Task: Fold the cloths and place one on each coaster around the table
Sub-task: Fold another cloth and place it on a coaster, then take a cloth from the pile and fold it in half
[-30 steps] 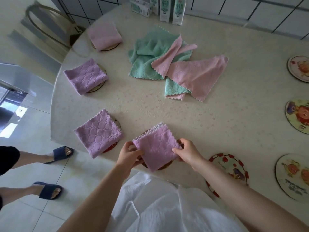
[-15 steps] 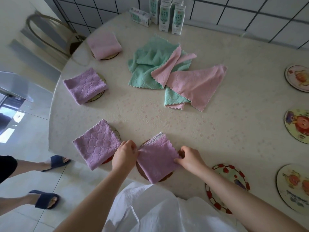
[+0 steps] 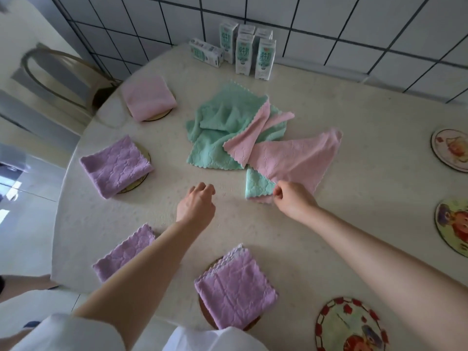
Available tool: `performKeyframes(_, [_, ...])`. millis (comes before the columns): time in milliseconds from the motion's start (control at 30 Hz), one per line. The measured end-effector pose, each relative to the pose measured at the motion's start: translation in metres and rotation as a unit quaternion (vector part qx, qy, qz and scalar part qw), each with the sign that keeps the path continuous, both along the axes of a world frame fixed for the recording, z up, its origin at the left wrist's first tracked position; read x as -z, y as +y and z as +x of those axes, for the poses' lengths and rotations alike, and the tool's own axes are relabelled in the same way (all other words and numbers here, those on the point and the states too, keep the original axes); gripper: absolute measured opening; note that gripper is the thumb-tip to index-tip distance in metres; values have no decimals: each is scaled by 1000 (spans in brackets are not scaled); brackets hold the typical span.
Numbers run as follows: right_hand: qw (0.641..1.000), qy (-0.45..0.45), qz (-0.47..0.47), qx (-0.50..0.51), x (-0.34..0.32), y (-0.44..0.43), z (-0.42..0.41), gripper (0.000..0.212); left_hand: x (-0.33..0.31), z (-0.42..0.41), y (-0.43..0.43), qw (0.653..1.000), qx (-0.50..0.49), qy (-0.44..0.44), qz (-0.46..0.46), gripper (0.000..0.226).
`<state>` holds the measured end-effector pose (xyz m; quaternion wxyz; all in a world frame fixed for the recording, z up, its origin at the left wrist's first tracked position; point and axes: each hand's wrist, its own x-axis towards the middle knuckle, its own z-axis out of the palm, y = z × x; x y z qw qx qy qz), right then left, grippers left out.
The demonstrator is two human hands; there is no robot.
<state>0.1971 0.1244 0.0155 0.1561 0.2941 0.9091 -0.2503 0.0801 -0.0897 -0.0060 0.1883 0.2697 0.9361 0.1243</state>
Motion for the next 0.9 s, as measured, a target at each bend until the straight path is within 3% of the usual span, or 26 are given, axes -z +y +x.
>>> performKeyframes(200, [990, 62, 23, -126, -3, 15, -87, 17, 9, -56, 28, 996, 66, 64, 1, 52])
performKeyframes(467, [968, 65, 68, -230, 18, 19, -163, 60, 27, -97, 37, 987, 123, 102, 24, 54])
performKeyframes(600, [959, 63, 138, -241, 29, 23, -170, 27, 33, -106, 37, 979, 145, 142, 36, 50])
performKeyframes(700, [963, 72, 142, -219, 29, 27, -169, 15, 33, -111, 38, 975, 155, 156, 43, 43])
performKeyframes(900, [956, 93, 126, -247, 27, 26, -166, 18, 29, -120, 41, 973, 171, 151, 19, 33])
